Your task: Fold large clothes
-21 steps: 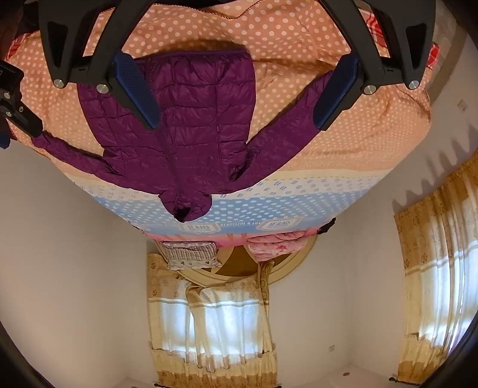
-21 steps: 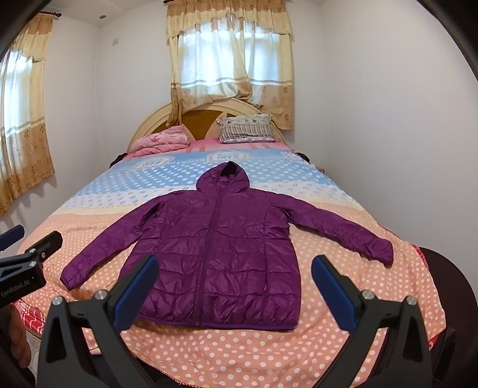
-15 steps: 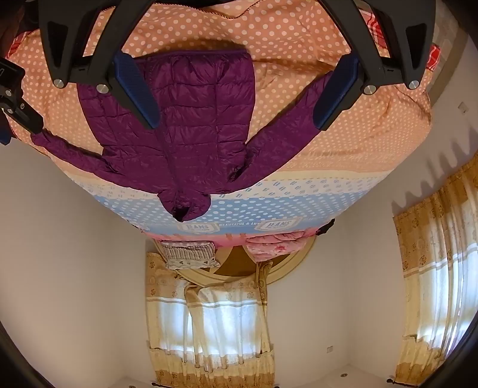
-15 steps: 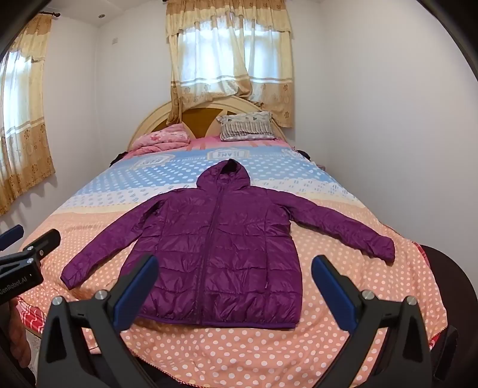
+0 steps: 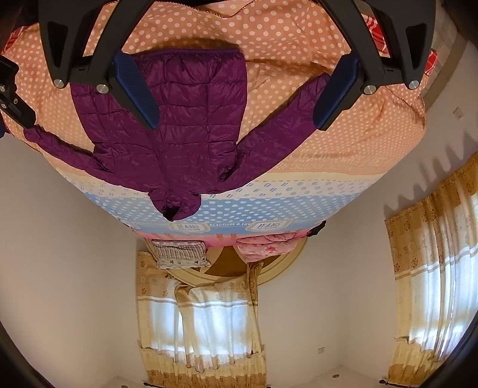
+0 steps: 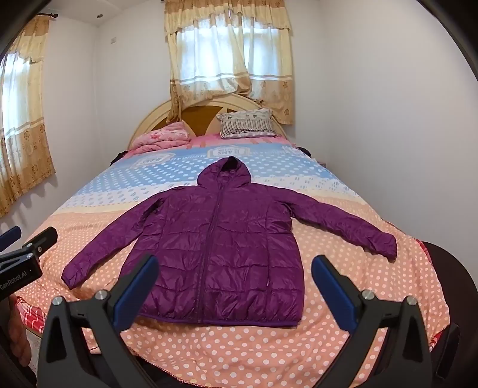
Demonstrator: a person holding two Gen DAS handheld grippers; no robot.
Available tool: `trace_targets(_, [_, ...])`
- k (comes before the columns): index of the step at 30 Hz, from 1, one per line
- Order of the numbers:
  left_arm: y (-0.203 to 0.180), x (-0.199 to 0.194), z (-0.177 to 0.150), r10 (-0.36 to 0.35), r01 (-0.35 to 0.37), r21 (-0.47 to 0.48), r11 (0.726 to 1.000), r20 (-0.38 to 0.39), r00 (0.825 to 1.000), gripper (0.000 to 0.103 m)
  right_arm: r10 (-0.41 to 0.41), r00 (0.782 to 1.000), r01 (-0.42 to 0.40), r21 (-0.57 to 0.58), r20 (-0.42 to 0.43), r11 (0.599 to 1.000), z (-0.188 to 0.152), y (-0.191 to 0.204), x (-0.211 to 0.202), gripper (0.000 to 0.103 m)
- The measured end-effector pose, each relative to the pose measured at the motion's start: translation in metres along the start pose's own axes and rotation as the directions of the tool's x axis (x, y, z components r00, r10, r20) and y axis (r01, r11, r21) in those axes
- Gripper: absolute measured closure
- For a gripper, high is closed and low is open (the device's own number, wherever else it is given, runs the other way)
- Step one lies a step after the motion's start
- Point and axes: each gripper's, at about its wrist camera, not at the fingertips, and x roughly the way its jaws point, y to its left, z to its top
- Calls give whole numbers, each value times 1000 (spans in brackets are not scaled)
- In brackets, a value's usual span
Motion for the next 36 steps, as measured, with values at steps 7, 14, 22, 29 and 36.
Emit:
trace_targets(7, [4, -1, 1, 3, -3, -1, 1000, 1, 1000, 1, 0, 1000, 0, 3, -6, 1000, -2, 1, 0, 0])
trace_targets(14, [0, 3, 0, 19, -19, -4, 1000, 2, 1000, 1, 2, 1000, -2, 6, -8, 1000, -2, 1, 1, 0])
trace_targets(22, [0, 3, -1, 23, -23, -6, 1000, 3, 1000, 1, 4, 1000, -3, 8, -10, 1000, -3, 0, 2, 0])
trace_targets(29, [1, 3, -1, 23, -23, -6, 1000, 3, 1000, 1, 4, 1000, -4, 11, -16, 1000, -5, 1, 3, 0])
trace_targets(36, [2, 3, -3, 22, -22, -4, 1000, 0, 1000, 1, 5, 1000, -4, 13, -24, 1000, -8, 1, 6, 0])
